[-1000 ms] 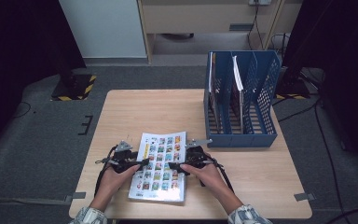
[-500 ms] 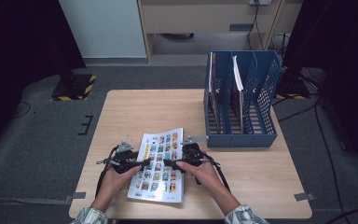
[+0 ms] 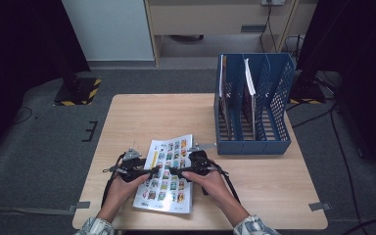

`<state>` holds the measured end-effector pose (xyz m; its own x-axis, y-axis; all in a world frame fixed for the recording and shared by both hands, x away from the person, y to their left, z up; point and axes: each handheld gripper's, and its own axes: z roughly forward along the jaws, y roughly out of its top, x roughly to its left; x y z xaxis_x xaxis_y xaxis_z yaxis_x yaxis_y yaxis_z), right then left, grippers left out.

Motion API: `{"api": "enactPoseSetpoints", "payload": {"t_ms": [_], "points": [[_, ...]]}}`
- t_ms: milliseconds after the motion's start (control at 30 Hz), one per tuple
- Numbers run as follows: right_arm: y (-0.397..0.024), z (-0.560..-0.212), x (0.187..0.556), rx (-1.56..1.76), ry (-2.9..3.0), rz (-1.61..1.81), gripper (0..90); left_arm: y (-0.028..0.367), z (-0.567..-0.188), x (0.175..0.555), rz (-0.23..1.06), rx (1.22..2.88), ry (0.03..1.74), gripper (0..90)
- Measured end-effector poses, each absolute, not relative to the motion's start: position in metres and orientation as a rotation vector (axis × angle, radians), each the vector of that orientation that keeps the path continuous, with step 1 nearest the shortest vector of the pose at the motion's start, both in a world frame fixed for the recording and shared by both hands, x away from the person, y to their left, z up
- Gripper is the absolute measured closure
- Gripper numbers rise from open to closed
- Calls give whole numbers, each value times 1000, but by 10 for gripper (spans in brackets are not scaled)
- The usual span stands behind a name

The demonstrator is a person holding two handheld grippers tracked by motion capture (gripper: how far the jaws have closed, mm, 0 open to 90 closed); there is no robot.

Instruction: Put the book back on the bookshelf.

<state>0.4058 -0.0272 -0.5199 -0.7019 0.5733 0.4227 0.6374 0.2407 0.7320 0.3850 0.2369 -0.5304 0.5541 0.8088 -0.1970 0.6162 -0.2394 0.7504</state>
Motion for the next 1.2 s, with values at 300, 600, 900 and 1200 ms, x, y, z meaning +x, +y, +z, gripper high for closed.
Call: {"api": "enactPoseSetpoints", "payload": {"t_ms": [300, 600, 900, 1200], "points": [[-20, -520, 415, -1232, -2371, -1479, 235, 235, -531, 384, 298, 1944, 1170, 268], [-19, -519, 416, -1283, -2368, -1454, 388, 231, -527, 384, 339, 1981, 1165, 255], [-26, -508, 424, -1333, -2393, -1505, 619, 230, -524, 384, 359, 1963, 1179, 257], [-35, -497, 424, -1323, -2432, -1563, 686, 232, -523, 385, 303, 1922, 1101, 200]]}}
